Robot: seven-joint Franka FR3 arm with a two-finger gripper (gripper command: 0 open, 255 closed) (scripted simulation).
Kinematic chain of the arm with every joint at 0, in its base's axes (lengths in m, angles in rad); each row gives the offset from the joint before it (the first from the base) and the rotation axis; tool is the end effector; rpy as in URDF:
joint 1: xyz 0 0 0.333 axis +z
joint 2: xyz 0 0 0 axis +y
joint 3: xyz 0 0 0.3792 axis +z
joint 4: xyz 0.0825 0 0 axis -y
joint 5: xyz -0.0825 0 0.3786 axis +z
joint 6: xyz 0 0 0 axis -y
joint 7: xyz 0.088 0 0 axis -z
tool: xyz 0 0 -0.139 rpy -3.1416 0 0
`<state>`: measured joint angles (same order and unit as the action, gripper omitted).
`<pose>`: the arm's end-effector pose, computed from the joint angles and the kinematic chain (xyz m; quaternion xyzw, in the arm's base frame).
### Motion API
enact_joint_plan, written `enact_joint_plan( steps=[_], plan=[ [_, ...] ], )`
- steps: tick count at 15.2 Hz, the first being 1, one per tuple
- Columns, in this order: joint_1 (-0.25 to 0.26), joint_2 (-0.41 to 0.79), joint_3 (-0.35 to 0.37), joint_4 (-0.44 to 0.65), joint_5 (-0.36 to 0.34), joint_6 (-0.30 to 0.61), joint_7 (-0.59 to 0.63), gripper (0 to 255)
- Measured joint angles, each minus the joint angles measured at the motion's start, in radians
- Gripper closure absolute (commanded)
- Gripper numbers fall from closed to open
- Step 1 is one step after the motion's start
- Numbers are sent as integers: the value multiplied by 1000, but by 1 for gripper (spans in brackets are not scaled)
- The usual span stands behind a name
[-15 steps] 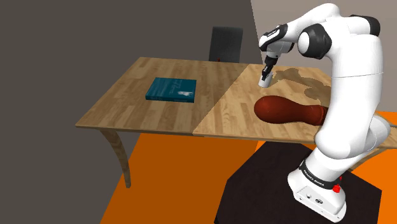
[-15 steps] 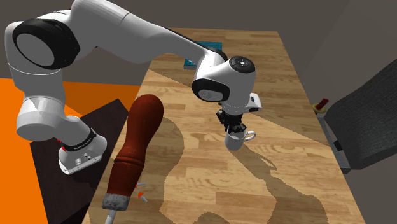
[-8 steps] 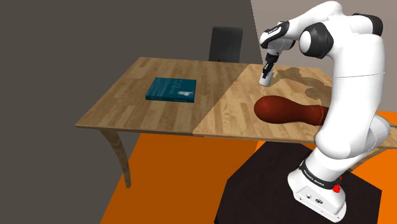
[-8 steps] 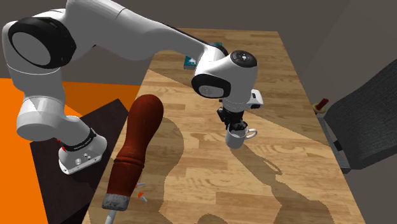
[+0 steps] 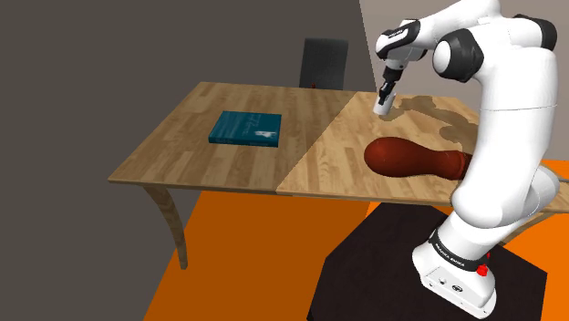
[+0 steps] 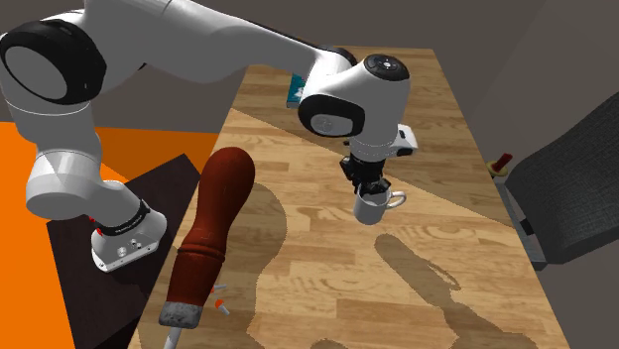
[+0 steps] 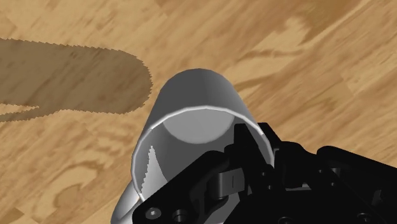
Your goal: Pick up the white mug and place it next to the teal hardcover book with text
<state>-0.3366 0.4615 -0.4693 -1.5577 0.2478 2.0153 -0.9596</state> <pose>0.5386 -0.4558 0.4336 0.9984 0.0497 0.0251 0.0114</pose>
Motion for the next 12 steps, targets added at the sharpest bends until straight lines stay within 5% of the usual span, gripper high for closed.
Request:
enact_joint_plan(
  steps=[12],
  plan=[
    [-7,-29,-12,119,-20,-144,16,255]
  ],
)
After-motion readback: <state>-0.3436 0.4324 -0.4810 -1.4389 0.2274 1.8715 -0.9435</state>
